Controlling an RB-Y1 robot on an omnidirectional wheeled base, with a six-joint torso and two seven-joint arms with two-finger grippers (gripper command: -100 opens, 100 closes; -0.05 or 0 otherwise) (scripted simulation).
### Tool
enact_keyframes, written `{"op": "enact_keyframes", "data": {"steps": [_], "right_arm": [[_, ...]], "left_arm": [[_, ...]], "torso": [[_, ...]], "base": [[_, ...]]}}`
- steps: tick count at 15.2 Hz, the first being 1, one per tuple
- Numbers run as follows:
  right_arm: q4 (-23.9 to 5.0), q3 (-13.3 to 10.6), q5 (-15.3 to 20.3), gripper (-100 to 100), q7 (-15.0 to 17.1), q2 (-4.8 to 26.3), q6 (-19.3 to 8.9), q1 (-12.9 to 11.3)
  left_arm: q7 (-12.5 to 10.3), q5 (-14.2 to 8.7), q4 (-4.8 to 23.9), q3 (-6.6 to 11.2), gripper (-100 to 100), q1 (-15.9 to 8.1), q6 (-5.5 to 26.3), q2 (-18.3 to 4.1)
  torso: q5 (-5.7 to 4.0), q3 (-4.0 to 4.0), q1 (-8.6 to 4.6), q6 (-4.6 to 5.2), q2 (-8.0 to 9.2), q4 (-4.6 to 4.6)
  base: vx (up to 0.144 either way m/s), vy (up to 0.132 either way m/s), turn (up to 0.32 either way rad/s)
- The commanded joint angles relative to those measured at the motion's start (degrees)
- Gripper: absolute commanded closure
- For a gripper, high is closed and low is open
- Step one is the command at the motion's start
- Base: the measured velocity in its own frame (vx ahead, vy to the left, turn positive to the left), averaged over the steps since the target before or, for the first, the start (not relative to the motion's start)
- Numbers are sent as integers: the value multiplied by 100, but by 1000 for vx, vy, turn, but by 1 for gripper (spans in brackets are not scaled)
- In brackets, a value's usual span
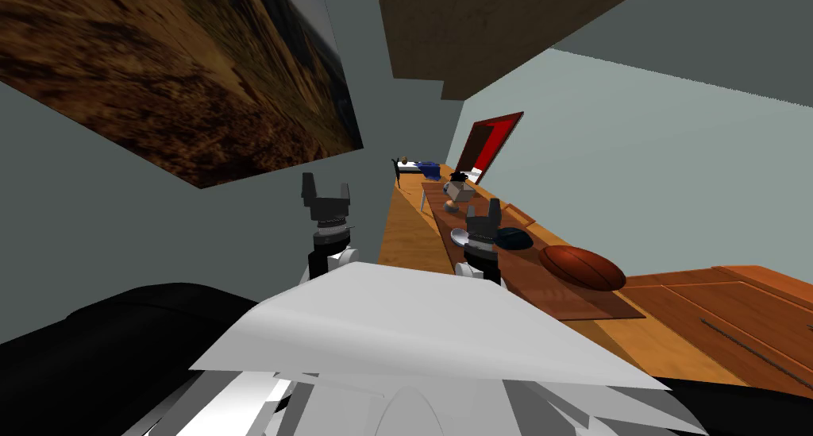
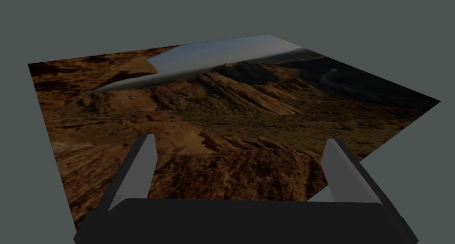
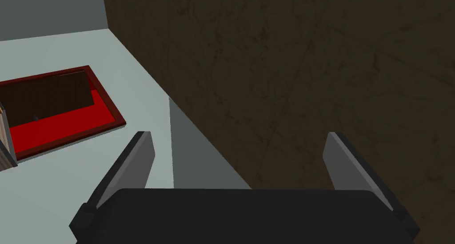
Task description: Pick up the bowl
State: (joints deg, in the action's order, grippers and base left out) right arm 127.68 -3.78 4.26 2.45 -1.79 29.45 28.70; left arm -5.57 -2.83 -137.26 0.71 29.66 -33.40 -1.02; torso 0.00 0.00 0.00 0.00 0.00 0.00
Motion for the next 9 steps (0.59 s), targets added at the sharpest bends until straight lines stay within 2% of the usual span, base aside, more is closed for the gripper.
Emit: {"op": "enact_keyframes", "data": {"steps": [1,4,5,6,7,8,9], "right_arm": [[-60,-33,68,-100,23,243,6,-61],[-203,-111,230,-100,79,592,22,-205],[-203,-111,230,-100,79,618,22,-205],[-303,-167,343,-100,118,813,33,-304],[-303,-167,343,-100,118,817,33,-304],[-421,-232,477,-100,164,1017,47,-421],[-421,-232,477,-100,164,1019,47,-421]], "left_arm": [[0,0,0,0,0,0,0,0],[0,0,0,0,0,0,0,0],[0,0,0,0,0,0,0,0],[0,0,0,0,0,0,0,0],[0,0,0,0,0,0,0,0],[0,0,0,0,0,0,0,0],[0,0,0,0,0,0,0,0]], "torso": [[0,0,0,0,0,0],[-1,0,-4,0,0,0],[-1,0,-5,-1,-1,0],[-1,0,-5,0,0,0],[-1,0,-5,-1,0,0],[-1,0,-5,0,0,0],[-1,0,-5,-1,0,0]], "base": [[0,0,0],[-1,-3,-6],[-2,-5,-5],[-3,-6,-12],[-3,-6,-8],[-4,-7,-14],[-4,-7,-9]]}}
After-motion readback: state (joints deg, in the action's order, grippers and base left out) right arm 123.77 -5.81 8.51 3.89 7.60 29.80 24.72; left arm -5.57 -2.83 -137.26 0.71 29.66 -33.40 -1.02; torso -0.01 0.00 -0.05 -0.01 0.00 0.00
